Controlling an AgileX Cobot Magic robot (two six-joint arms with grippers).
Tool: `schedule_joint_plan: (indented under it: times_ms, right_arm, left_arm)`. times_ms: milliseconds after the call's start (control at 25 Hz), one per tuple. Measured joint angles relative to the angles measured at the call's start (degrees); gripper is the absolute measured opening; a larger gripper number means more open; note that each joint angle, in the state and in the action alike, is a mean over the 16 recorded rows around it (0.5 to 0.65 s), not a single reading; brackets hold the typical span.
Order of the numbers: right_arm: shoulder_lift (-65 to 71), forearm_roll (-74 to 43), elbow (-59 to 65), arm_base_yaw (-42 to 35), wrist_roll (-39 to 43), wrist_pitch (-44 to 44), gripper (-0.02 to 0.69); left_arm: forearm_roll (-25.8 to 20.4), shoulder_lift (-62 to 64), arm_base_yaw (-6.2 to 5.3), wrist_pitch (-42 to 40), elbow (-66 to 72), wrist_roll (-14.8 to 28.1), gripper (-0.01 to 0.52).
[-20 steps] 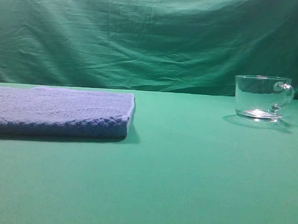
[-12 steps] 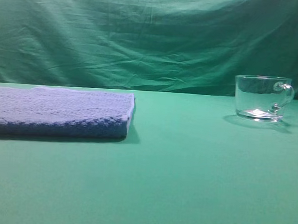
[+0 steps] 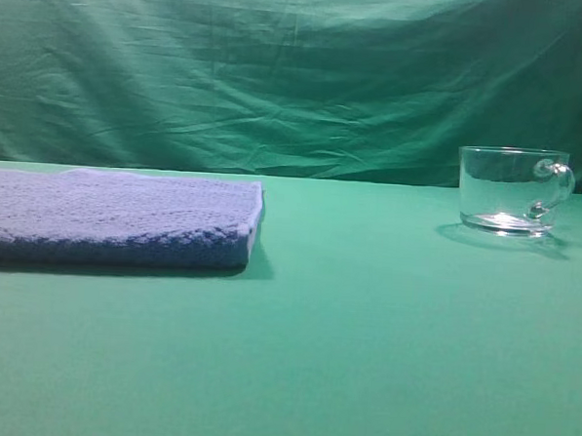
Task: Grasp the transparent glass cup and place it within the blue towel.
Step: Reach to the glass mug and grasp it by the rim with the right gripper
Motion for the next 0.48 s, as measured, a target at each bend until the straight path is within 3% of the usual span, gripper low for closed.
schedule_joint_plan:
  times_ms: [480]
  right_arm:
    - [0.00, -5.84, 0.00, 0.00, -0.47, -5.91, 0.049]
  left_arm:
    - [0.00, 0.00, 0.00, 0.00, 0.00, 0.00, 0.000]
